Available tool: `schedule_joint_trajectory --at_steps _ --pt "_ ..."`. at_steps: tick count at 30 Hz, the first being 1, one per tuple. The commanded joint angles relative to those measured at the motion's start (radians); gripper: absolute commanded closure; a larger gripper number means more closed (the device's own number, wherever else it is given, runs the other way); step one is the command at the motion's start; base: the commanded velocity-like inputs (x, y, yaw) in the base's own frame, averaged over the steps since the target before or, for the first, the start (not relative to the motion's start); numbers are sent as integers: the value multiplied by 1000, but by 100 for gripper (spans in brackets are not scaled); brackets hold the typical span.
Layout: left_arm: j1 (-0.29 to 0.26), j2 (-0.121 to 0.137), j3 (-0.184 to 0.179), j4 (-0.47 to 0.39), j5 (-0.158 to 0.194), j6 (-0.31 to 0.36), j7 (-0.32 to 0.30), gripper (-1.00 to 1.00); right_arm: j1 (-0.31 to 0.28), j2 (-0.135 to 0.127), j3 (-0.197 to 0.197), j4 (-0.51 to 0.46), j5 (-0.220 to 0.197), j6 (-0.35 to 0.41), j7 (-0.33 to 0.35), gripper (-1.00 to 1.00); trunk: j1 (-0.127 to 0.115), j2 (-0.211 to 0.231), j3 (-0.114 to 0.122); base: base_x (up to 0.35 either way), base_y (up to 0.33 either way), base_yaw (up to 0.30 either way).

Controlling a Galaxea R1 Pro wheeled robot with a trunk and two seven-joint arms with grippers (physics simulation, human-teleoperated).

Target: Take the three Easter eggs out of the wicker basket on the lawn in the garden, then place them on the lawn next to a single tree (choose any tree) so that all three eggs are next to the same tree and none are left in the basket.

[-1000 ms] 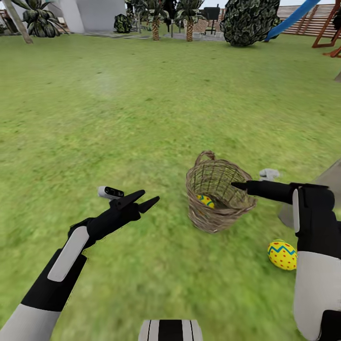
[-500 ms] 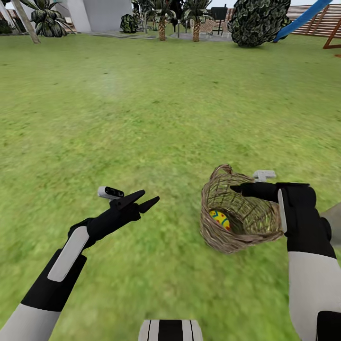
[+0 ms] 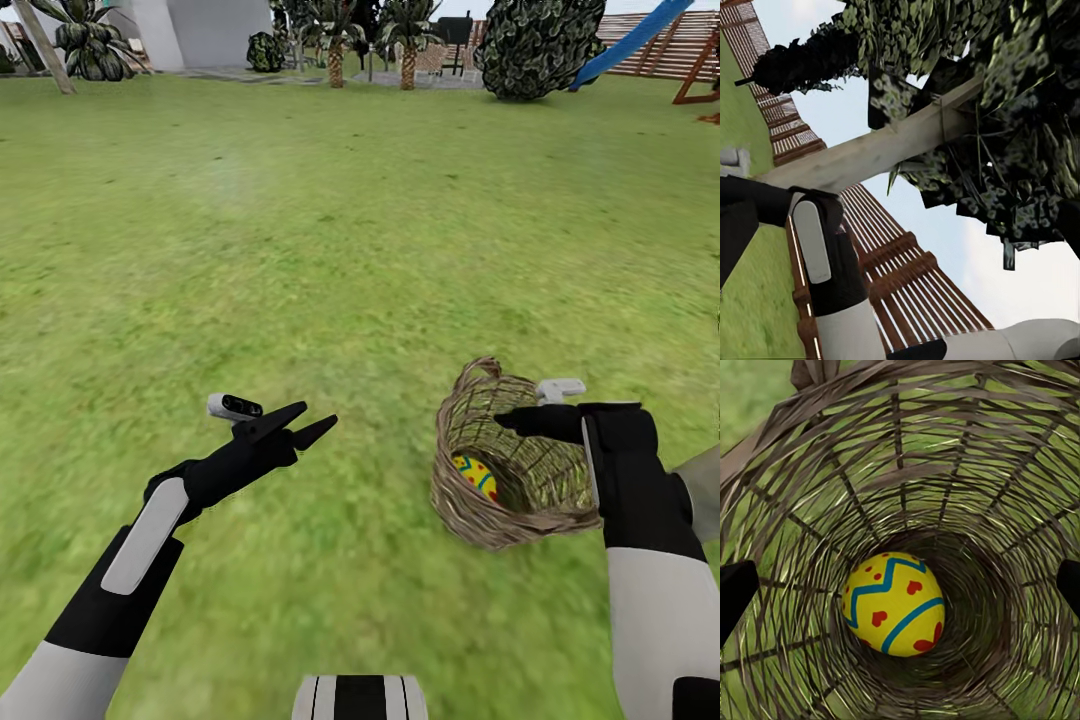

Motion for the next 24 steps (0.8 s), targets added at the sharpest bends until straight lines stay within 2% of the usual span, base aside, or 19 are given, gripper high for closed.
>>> schedule_joint_trajectory --at_steps 1,8,15,19,20,22,24 --pt "0 1 -1 1 7 5 0 -100 4 0 0 -1 11 3 11 -100 0 0 0 222 240 -195" --pt "0 -1 -4 0 8 5 0 -100 12 0 0 18 15 3 10 -100 0 0 8 222 257 -194" --pt "0 1 -4 1 4 6 0 -100 16 -11 5 98 18 3 15 -100 0 0 9 38 44 -19" --pt "0 1 -4 1 4 6 0 -100 -5 -28 8 253 26 -2 18 -100 0 0 9 1 1 0" --pt "0 1 -4 1 4 6 0 -100 -22 -36 16 291 32 -4 18 -100 0 0 9 0 0 0" --pt "0 0 -4 1 4 6 0 -100 -78 -52 112 375 53 -7 18 -100 0 0 9 0 0 0" --pt "0 0 -4 2 4 6 0 -100 -98 -62 171 404 59 -6 19 -100 0 0 9 0 0 0"
